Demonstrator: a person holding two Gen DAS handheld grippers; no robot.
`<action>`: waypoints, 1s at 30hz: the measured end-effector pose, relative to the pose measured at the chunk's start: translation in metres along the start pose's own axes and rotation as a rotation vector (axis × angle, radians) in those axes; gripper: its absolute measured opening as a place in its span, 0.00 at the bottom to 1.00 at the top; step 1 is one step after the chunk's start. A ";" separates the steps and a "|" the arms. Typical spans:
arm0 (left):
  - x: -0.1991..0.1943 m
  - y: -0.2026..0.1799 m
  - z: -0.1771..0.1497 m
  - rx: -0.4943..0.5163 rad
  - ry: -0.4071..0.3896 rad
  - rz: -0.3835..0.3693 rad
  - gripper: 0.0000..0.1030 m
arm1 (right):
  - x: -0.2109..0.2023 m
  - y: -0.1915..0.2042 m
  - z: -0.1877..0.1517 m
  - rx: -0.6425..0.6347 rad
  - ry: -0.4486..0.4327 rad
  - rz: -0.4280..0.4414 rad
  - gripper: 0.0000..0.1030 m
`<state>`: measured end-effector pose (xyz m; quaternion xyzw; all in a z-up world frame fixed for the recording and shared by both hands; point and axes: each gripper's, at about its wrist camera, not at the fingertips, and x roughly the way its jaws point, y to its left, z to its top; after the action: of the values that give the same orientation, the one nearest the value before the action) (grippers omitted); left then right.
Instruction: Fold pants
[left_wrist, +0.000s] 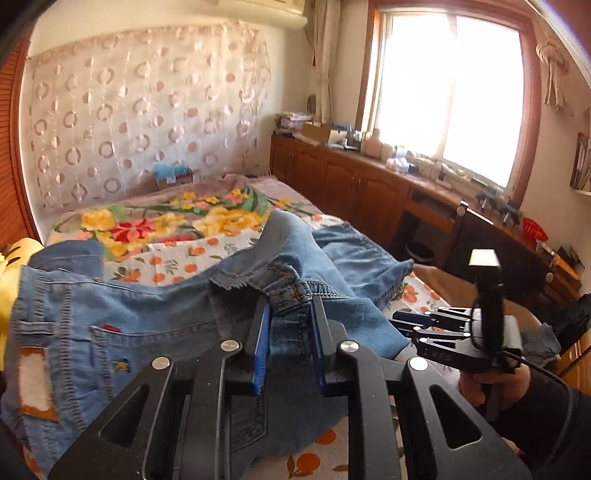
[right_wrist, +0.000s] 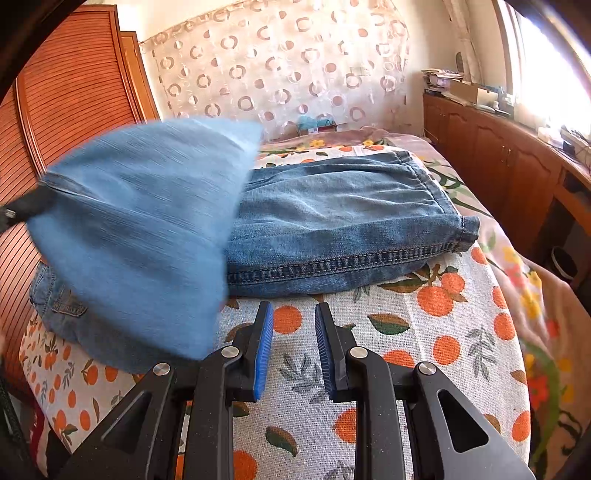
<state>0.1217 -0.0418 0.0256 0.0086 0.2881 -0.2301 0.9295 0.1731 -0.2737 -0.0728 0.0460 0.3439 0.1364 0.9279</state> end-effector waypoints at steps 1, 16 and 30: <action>-0.008 0.003 -0.001 -0.003 -0.006 0.008 0.20 | 0.000 0.000 0.000 -0.001 0.000 0.000 0.23; -0.011 0.033 -0.058 -0.067 0.108 0.061 0.20 | -0.003 0.004 0.007 -0.040 0.001 0.048 0.23; -0.011 0.032 -0.067 -0.079 0.120 0.042 0.21 | 0.010 0.055 0.036 -0.189 0.046 0.238 0.37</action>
<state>0.0919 0.0013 -0.0281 -0.0080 0.3521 -0.1979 0.9148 0.1911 -0.2178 -0.0419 -0.0041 0.3428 0.2780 0.8973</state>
